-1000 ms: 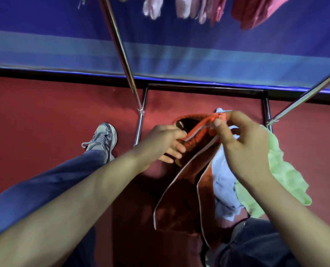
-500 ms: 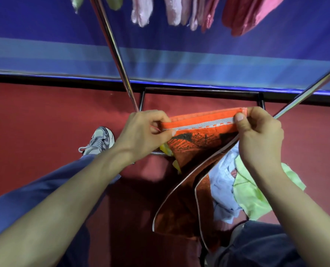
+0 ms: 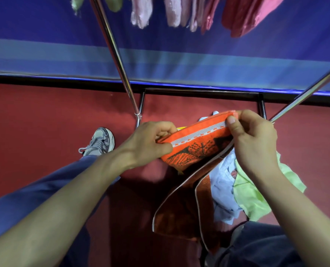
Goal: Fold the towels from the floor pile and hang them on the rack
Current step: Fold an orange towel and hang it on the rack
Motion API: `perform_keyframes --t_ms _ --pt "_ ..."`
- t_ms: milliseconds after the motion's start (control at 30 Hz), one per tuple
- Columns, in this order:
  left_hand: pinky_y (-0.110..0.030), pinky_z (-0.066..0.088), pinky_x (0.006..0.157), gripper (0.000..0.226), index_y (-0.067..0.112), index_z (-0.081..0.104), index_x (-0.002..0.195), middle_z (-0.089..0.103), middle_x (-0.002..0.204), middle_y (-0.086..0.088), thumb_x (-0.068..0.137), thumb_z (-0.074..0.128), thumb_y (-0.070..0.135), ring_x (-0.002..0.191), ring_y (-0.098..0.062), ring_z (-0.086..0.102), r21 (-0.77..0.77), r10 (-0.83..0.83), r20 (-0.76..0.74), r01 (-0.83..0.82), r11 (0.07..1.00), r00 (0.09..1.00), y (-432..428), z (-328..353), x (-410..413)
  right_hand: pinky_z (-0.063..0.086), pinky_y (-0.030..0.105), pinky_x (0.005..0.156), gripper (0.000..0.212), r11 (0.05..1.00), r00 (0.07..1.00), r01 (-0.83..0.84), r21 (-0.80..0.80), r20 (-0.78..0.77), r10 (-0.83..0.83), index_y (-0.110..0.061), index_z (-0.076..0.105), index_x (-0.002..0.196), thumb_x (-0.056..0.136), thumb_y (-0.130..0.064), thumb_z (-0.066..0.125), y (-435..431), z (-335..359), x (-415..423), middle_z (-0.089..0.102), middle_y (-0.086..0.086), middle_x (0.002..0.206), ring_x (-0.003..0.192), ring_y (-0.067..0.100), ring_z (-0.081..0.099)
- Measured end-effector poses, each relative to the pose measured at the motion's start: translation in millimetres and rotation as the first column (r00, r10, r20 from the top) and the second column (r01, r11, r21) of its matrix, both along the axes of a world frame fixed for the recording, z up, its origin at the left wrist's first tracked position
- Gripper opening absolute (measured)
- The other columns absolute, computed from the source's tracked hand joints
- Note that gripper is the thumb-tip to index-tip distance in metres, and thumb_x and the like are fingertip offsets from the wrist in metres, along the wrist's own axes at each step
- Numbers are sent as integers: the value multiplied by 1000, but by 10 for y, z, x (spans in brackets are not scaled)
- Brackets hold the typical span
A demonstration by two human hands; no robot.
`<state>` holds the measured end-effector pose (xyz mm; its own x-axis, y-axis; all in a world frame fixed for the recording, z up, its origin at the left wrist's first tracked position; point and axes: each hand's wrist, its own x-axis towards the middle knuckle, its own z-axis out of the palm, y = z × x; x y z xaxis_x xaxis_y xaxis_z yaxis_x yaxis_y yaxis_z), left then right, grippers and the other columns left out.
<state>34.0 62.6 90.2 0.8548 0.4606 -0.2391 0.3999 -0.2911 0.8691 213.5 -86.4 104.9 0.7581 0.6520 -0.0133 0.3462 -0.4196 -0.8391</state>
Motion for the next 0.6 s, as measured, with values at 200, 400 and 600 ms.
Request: perform_keyframes --t_ms 200,400,600 --pt "-29 30 54 5 16 49 62 42 55 0 65 53 14 55 -10 38 24 -4 -50 6 1000 999 4 44 10 46 38 74 13 1000 1000 -28 7 15 28 -16 72 92 97 -22 61 -7 -24 -11 70 7 74 71 20 59" --pt "-37 32 52 17 11 43 62 38 57 -1 66 54 23 54 -15 35 101 -93 -88 102 990 992 -17 27 3 49 42 73 14 995 995 -96 41 1 96 -14 70 88 97 -20 61 -5 -65 -14 68 8 74 73 25 61" --pt "-41 45 60 26 29 52 73 52 62 1 82 65 49 59 -18 46 86 -70 -61 75 993 996 -126 -37 33 41 20 60 16 974 975 -222 56 40 220 -15 68 85 94 -26 60 3 -106 -78 58 -7 59 58 3 50"
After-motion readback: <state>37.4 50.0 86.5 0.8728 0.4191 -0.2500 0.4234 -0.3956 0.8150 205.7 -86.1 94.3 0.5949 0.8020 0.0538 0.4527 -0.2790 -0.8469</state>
